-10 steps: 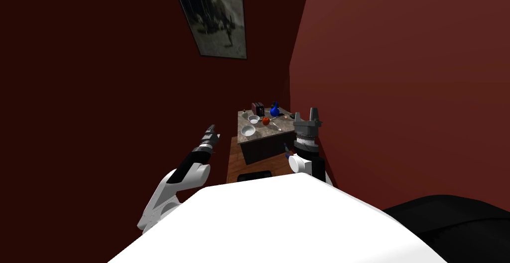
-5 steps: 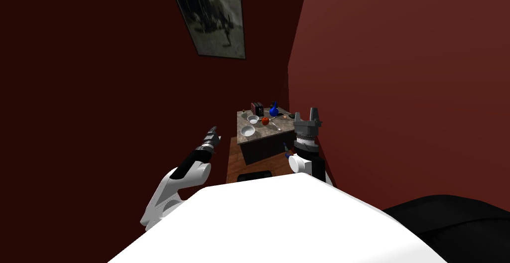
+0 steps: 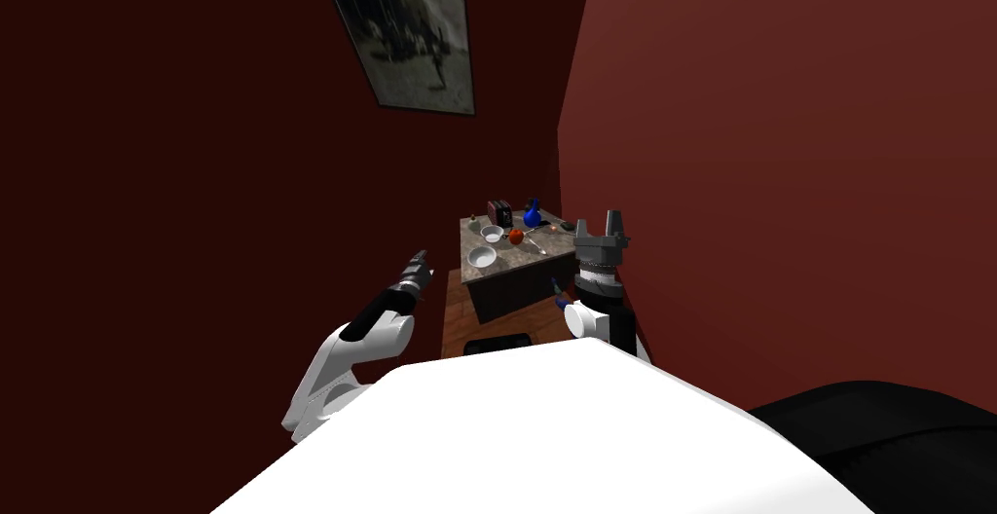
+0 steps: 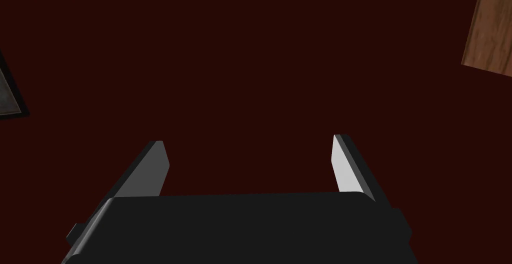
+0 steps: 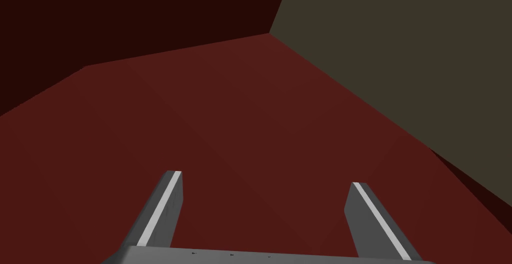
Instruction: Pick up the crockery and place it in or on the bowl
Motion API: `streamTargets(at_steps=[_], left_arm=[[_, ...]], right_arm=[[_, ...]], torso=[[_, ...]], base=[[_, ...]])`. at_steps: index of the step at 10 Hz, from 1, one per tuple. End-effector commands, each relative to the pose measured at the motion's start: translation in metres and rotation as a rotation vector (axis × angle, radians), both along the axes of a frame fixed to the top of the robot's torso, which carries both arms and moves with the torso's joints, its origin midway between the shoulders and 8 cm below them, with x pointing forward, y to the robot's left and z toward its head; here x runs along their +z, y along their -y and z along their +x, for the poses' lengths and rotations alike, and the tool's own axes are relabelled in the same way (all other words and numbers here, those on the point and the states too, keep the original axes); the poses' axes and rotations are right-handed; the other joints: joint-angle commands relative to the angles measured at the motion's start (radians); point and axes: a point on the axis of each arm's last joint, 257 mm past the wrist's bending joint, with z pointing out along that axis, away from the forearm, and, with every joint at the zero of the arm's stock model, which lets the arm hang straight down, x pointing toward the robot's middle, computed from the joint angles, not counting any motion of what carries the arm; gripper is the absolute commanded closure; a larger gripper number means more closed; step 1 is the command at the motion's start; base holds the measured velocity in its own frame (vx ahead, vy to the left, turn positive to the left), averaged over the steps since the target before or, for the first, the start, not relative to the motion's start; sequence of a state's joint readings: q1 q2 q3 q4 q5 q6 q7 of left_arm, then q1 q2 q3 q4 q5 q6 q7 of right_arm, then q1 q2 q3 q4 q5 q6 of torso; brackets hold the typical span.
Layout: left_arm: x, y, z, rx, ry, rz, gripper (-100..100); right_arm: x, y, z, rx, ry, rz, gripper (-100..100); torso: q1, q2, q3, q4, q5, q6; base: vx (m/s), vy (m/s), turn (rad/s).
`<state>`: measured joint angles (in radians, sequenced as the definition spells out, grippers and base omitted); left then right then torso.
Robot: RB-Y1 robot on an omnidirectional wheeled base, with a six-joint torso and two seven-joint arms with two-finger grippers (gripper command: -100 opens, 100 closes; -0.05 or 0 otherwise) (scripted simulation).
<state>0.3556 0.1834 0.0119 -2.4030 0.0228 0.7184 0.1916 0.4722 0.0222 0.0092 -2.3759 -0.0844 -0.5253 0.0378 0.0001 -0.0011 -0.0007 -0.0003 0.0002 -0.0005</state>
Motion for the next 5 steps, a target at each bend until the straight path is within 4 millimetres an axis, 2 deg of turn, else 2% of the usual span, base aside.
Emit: streamTargets(at_steps=[1, 5], left_arm=[[-0.006, -0.001, -0.001, 0.004, -0.026, -0.002, -100], [-0.028, 0.001, -0.002, 0.014, -0.127, -0.013, -100]], right_arm=[[0.000, 0.000, 0.000, 0.000, 0.000, 0.000, 0], [0.000, 0.000, 0.000, 0.000, 0.000, 0.000, 0]], torso=[[0.000, 0.000, 0.000, 0.000, 0.000, 0.000], [-0.001, -0.001, 0.000, 0.000, 0.000, 0.000]], base=[[0.004, 0.003, 0.010], [0.014, -0.001, -0.081]])
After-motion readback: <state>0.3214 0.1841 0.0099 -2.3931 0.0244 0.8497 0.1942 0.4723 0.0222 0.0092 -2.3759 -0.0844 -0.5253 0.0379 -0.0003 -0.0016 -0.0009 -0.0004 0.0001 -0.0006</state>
